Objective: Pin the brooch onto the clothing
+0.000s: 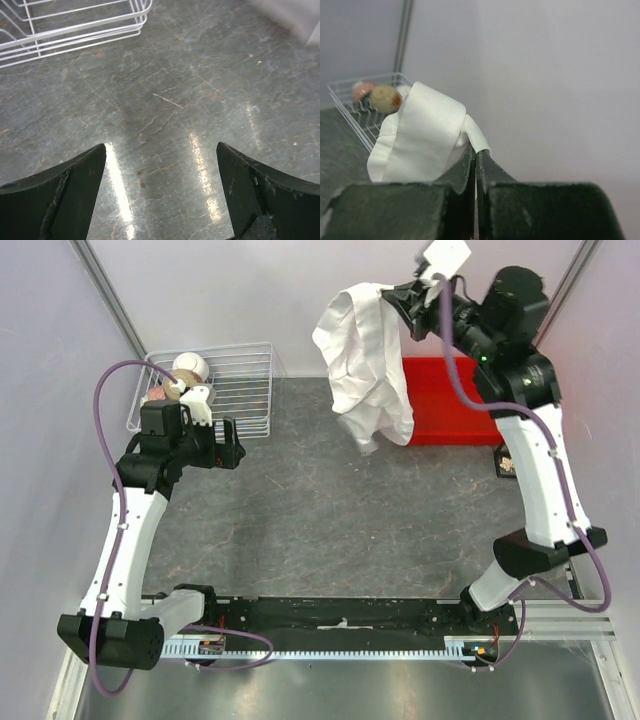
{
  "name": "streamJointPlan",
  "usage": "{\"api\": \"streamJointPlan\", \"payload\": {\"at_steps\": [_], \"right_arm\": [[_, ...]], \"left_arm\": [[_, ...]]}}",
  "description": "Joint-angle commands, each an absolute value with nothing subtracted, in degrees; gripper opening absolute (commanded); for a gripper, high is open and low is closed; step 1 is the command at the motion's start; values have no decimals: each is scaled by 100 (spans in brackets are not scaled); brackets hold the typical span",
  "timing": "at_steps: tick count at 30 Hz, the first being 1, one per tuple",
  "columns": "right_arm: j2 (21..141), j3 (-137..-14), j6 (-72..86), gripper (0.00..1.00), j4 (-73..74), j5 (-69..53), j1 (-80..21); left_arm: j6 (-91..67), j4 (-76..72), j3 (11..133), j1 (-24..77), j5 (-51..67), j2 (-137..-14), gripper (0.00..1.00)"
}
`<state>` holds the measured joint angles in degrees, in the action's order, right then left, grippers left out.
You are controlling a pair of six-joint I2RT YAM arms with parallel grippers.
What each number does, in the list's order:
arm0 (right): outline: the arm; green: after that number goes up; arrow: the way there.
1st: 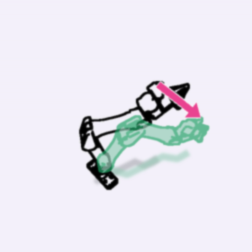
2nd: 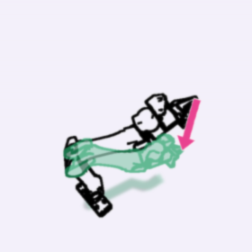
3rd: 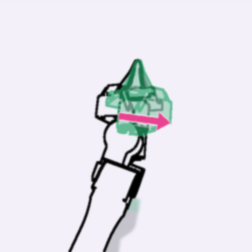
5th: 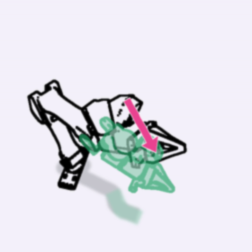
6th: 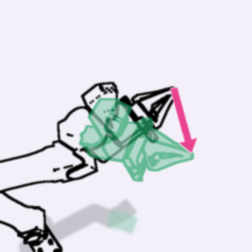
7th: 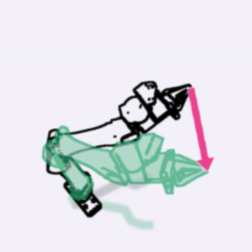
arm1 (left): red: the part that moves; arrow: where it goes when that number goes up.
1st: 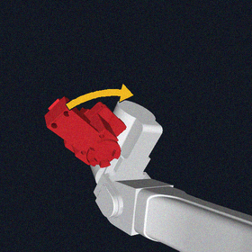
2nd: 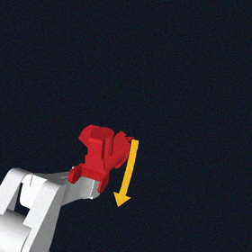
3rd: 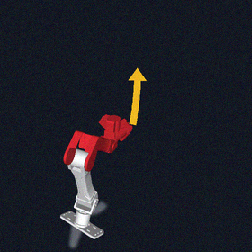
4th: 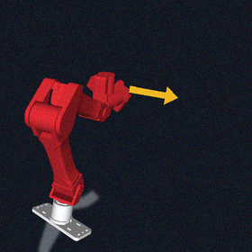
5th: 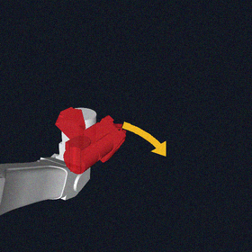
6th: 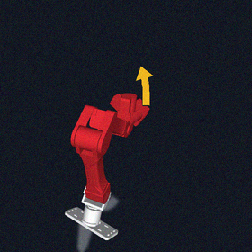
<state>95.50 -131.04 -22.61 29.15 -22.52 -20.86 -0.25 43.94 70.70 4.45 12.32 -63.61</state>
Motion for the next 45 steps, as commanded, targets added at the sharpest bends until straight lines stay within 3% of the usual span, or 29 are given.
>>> {"api": "streamJointPlan", "payload": {"at_steps": [1, 7, 14, 15, 17, 18, 21, 27, 32, 40, 45], "right_arm": [[8807, -13491, -1206, 0, 1849, -3023, -2188], [8464, -13255, -457, 0, 1441, -3287, -2197], [8568, -11025, -431, 1, 2108, -3532, -2206], [8865, -10926, -483, 27, 2309, -3551, -2197], [9201, -10872, -876, 56, 3038, -3708, -2197], [9498, -10889, -1062, 79, 3319, -3735, -2197], [9755, -10768, -1484, 96, 4261, -3534, -2154], [9090, -9020, -2467, 98, 4790, -2998, -1777], [8938, -8053, -3022, 98, 5158, -3260, -767], [9114, -7199, -4165, 92, 5063, -3357, -536], [9298, -6900, -4561, 89, 4659, -3533, -536]], "left_arm": [[-272, 4491, 7426, 387, 1854, -6021, 97], [-369, 4649, 7593, 273, 2187, -5959, 97], [544, 4887, 7480, 176, 3303, -5889, 97], [658, 4878, 7340, 176, 3435, -5845, 97], [1053, 4878, 7173, 184, 3927, -5740, 97], [1203, 4878, 6972, 185, 4068, -5704, 97], [1932, 4878, 6419, 185, 4429, -5529, 97], [3137, 4869, 5530, 228, 4789, -5589, 97], [2857, 4193, 5405, 290, 4851, -6520, 90], [2242, 3560, 6547, 738, 5098, -8952, 78], [2136, 3243, 7328, 1264, 4431, -9886, 75]]}}
